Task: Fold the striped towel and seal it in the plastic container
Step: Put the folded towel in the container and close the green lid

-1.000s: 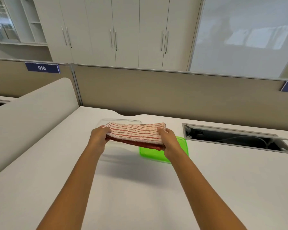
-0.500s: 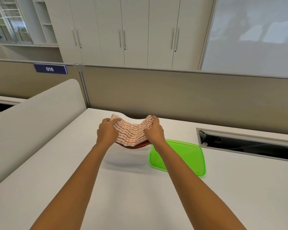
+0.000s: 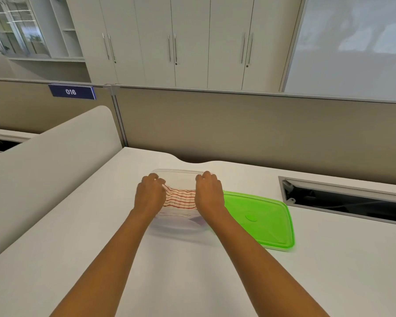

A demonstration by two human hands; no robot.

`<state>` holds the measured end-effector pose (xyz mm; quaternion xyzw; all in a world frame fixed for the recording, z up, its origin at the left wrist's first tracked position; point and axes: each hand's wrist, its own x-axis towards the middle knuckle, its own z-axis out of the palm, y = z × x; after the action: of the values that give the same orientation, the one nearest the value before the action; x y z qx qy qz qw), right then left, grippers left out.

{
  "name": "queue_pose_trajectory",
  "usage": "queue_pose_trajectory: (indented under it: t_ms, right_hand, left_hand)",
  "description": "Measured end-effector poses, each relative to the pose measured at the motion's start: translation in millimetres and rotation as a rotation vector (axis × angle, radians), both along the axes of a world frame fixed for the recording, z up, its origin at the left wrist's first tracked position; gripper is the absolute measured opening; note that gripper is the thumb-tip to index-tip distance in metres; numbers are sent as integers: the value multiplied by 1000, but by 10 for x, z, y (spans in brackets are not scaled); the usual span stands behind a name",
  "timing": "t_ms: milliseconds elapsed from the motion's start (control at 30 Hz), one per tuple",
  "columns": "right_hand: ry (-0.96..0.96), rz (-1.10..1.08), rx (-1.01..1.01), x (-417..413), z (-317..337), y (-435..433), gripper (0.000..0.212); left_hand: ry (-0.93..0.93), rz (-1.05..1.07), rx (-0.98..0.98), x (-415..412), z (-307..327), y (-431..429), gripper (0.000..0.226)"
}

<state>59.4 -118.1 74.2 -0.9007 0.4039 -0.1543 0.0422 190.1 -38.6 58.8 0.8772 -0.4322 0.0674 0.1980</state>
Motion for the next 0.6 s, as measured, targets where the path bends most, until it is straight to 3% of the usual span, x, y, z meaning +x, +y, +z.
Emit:
queue_pose_trajectory:
  t_ms: [67,167,333,433,600]
  right_hand:
    - [142,60,-28,17,-31,7,30]
    - [318,129,-93,13,-78,15,33]
    - [359,177,-94,4,-95,-8,36]
    - [258,137,-98,-11,-78,10,33]
    - [-164,44,-86,-176,7,-1,28]
  left_hand:
    - [86,-10,50,-27,-23,-13,31]
    - [248,53,203,-16,-18,-45,48]
    - [284,60,369,-1,-17,-79,59]
    - [230,55,288,-8,-32,-72,57]
    - [109,23,-42,-83,-23,37,48]
